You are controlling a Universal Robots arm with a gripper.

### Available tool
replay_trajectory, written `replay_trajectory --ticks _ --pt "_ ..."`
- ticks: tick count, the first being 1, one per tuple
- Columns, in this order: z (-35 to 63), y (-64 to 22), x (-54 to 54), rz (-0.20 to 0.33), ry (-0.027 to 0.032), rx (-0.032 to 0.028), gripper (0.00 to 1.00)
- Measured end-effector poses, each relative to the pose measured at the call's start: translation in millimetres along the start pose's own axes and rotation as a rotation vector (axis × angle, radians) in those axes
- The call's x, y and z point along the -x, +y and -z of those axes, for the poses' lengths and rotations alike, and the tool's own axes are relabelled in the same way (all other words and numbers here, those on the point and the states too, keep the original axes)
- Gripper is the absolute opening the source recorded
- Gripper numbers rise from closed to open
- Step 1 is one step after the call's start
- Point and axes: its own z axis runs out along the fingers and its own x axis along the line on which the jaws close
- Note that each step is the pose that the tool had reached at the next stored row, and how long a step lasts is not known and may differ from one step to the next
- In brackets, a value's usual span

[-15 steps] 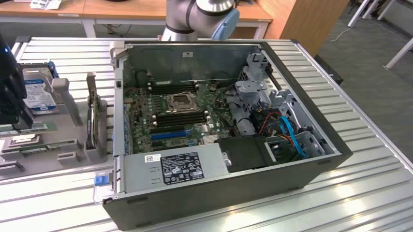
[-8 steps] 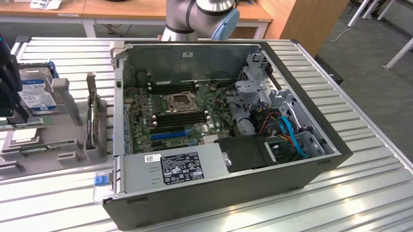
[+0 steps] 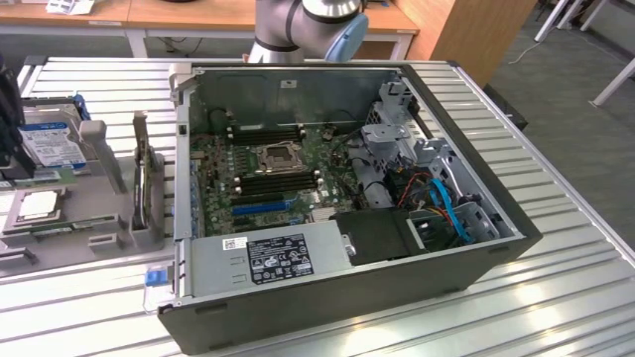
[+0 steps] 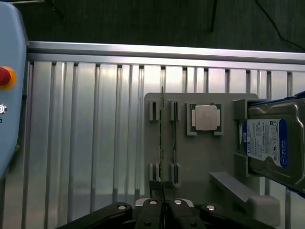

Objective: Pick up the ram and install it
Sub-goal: 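Pick up the ram and move it above insertion slot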

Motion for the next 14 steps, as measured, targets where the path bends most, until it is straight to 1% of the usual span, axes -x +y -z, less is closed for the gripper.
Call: replay_trajectory --ticks 14 --pt "31.6 1.0 0.7 0.000 0.0000 0.0001 0.11"
